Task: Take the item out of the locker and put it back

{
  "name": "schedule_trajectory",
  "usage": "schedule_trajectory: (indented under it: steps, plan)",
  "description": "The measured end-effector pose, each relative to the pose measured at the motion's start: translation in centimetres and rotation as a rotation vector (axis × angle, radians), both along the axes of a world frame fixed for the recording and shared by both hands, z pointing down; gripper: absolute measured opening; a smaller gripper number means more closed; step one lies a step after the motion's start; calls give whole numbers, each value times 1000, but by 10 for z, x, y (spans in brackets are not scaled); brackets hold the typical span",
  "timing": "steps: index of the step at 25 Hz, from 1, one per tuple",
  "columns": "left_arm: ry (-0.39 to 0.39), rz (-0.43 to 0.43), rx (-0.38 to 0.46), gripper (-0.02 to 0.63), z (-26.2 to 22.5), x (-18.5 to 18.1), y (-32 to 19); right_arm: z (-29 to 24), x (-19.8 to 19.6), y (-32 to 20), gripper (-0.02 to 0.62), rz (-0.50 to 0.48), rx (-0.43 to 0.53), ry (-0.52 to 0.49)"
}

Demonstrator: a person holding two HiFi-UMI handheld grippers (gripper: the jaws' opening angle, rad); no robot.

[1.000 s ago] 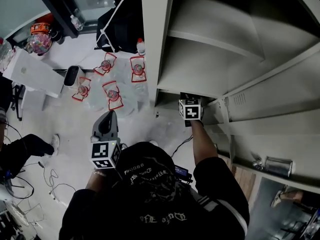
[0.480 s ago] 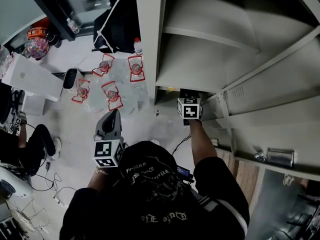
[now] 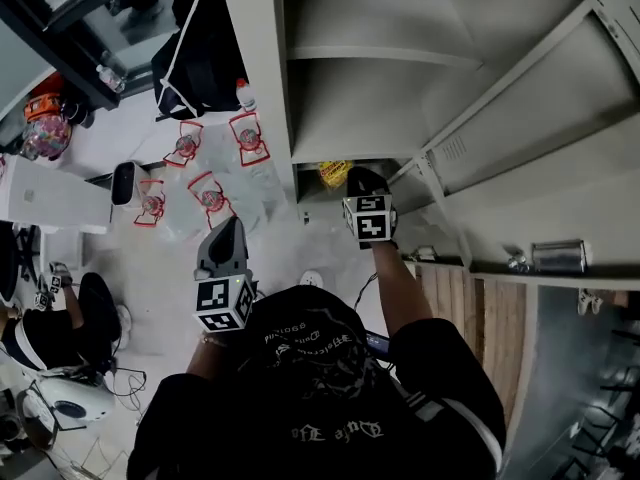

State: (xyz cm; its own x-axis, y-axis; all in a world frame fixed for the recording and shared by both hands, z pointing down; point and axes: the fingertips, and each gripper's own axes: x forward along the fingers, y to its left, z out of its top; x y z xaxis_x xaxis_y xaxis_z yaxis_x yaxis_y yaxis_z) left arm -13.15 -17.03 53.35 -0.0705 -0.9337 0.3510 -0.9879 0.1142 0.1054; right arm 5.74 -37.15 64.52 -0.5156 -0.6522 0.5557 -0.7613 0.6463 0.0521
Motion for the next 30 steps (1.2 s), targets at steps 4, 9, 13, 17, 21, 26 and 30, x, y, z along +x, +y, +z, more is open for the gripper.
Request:
schedule_trajectory:
  steps: [4,9,13,17,21,26,30]
  plan:
    - [12,67,3,6,0,6,-1,-13,7,18,3,33,18,-9]
    - [21,102,8,6,-1,5,1,-27,13,40,3,62,37,-31]
    - [27,109,12,6,-3,2,6,-47,9,57,3,36,43,-58]
    - [22,135,12,6,-1,6,11,-68,5,75,3,6,85,-75]
    - [14,168,21,6,-3,11,12,-92,4,89,3,9,130,-111]
    - [19,189,23,6,-6,15,15,-121,5,109,3,30,175,-164]
    - [25,201,31,6,-10,16,13,-138,8,122,3,44,207,-196]
